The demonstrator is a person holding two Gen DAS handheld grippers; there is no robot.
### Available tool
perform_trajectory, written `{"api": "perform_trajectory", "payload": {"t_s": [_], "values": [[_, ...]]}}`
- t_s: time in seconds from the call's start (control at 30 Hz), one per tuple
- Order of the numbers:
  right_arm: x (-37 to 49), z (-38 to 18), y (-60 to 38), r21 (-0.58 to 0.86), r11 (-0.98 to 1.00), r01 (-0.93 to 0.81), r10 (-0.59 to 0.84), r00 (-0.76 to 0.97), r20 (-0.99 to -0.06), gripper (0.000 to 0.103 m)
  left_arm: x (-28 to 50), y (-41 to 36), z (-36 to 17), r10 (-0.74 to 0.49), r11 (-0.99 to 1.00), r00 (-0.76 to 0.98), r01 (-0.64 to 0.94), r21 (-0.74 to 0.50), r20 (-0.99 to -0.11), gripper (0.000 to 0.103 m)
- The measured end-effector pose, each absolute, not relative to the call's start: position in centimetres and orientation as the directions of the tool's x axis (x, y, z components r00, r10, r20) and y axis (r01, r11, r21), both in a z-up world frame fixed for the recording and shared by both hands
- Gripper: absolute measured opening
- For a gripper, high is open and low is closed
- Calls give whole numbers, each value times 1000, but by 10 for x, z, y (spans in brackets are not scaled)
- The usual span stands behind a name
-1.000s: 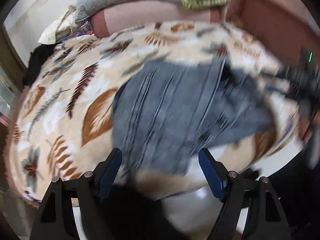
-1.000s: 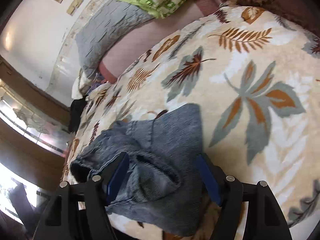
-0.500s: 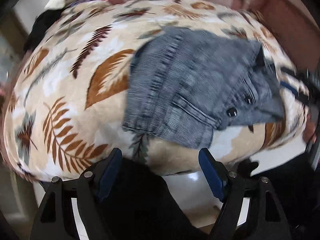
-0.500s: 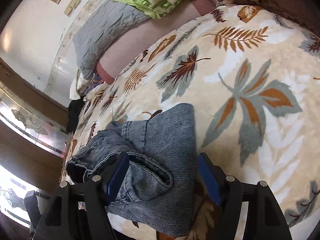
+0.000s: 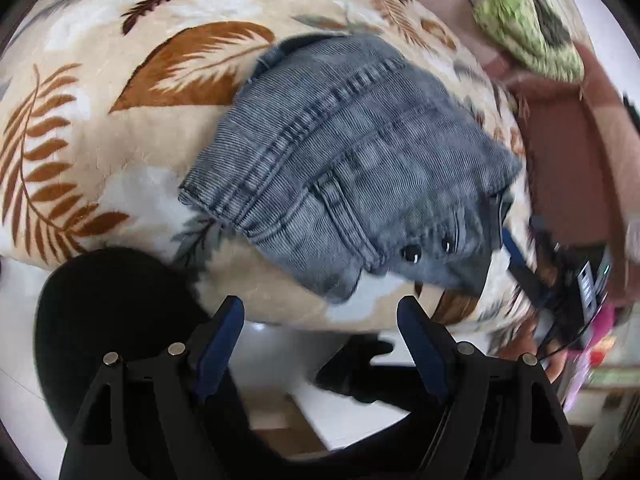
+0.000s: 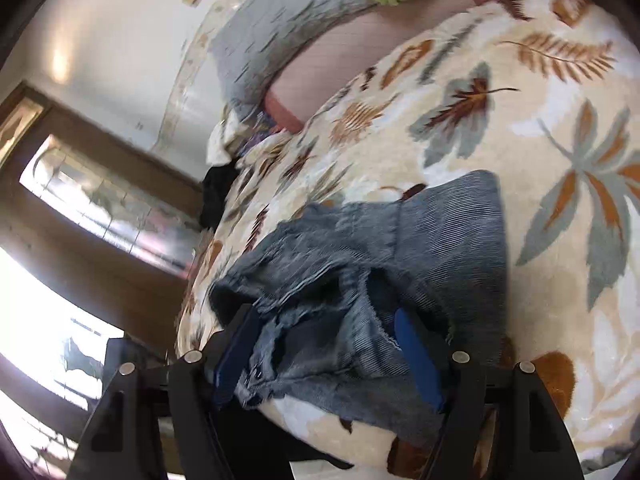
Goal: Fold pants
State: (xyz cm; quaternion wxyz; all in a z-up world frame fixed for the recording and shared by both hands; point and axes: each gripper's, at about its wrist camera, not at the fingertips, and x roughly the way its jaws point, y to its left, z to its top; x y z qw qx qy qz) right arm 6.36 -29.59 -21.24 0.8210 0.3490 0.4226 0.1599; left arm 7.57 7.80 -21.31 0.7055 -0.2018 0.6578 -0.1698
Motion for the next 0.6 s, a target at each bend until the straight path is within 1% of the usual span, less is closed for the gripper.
{"api": "perform_trajectory", "payload": {"t_s": [0.07,0.1,0.13,0.17,0.2,0.23,0.27,0.3,0.33,0.4,0.43,0.5,0.6], "values": [[64,-214,-302,694,716,74,518,610,-599,74,79,78,-211,-559,825,104,-30,-565,-822,79],[64,-217,-305,693,716,89,510,611,-605,74,83,78,-213,-572,814,108,-43,-579,-813,77],[66,-218,-307,694,714,96,509,609,-608,74,85,78,-216,-572,813,108,-58,-580,-813,73],[65,-219,-309,693,713,104,507,607,-612,74,88,77,-219,-581,806,103,-66,-588,-808,58],[66,-219,-310,691,715,107,502,608,-614,74,91,75,-222,-596,795,91,-69,-602,-798,48],[65,-218,-311,687,719,108,498,611,-616,74,94,75,-223,-600,792,92,-72,-607,-794,45],[65,-217,-311,682,723,106,493,613,-617,74,95,75,-225,-599,791,105,-76,-607,-794,38],[64,-215,-311,679,727,103,490,614,-618,74,96,75,-225,-600,789,118,-75,-610,-791,29],[64,-215,-311,676,730,102,489,614,-620,74,97,74,-224,-602,787,125,-70,-612,-789,25],[63,-216,-311,671,734,104,486,611,-625,74,98,74,-221,-610,781,142,-60,-622,-779,11],[63,-216,-311,670,735,105,485,608,-628,74,99,75,-218,-617,775,151,-50,-630,-772,6],[62,-217,-312,666,738,110,482,606,-633,74,100,75,-209,-635,762,168,-19,-647,-754,3],[61,-218,-314,673,731,115,484,608,-629,74,98,69,-194,-624,776,193,38,-629,-757,3]]}}
